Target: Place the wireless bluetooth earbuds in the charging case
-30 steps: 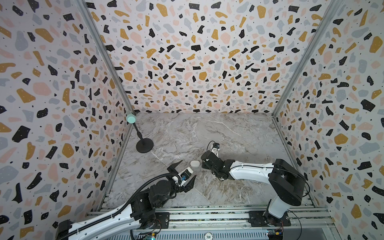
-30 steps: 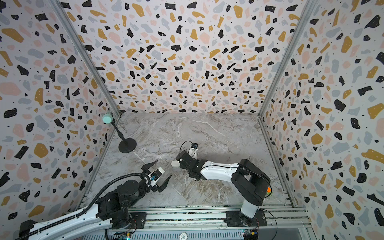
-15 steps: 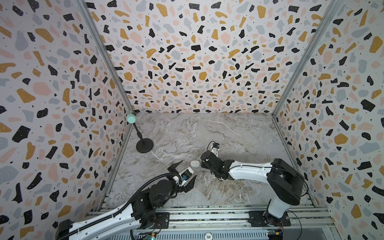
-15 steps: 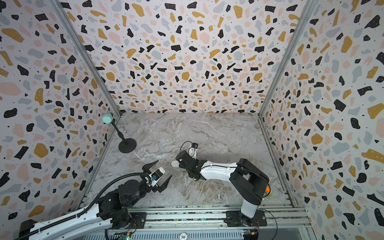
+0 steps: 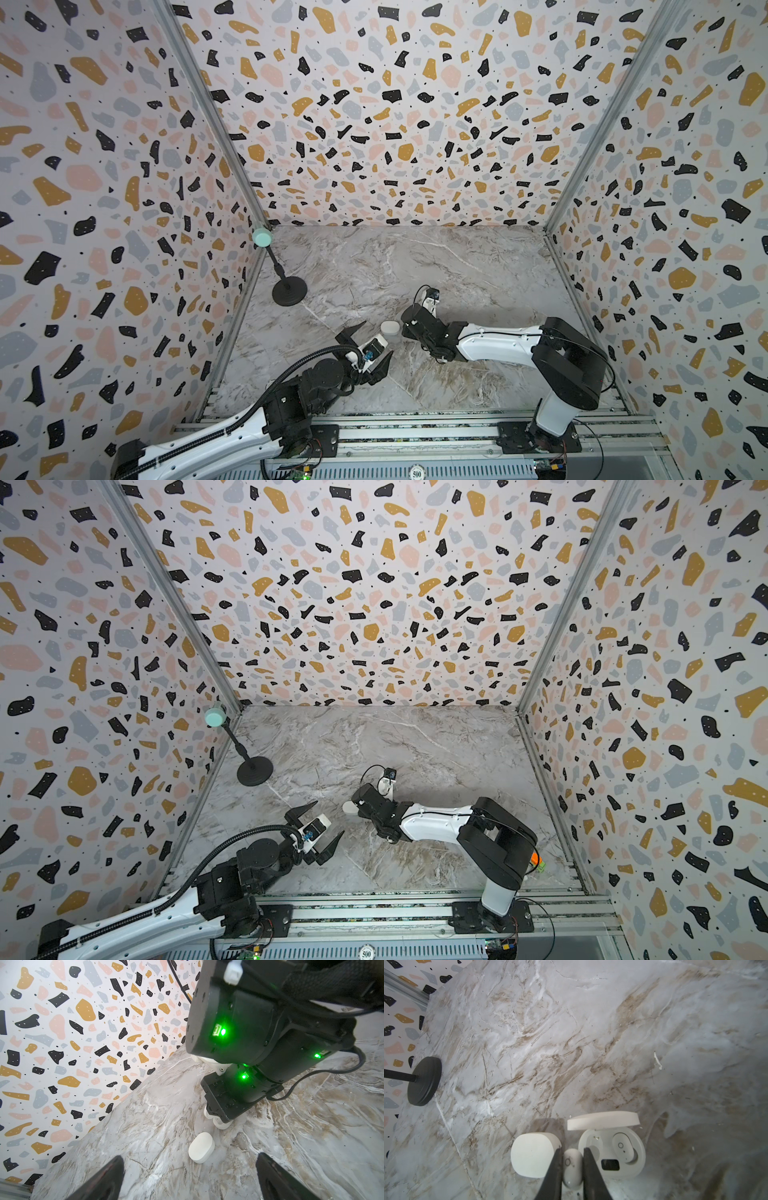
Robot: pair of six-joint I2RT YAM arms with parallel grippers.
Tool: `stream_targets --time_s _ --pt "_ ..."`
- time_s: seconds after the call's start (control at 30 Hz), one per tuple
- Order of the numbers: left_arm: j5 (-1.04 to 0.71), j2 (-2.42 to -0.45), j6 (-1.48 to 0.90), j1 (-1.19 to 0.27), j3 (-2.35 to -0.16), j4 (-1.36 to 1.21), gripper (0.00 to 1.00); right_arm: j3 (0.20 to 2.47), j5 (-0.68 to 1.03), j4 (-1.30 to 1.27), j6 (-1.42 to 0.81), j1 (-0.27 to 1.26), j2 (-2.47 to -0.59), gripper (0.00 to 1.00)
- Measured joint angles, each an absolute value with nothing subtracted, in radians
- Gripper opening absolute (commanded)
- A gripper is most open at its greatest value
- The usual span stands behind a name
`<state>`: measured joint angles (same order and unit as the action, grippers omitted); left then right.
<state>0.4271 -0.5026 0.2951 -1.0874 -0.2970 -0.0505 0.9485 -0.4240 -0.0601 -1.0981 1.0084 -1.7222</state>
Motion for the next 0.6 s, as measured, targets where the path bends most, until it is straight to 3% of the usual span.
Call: stream_targets --time_s 0.6 --pt "0.422 -0.506 0.295 -1.087 -0.297 -0.051 1.00 0.928 -0.436 -0.062 -1.120 1.010 -1.739 0.05"
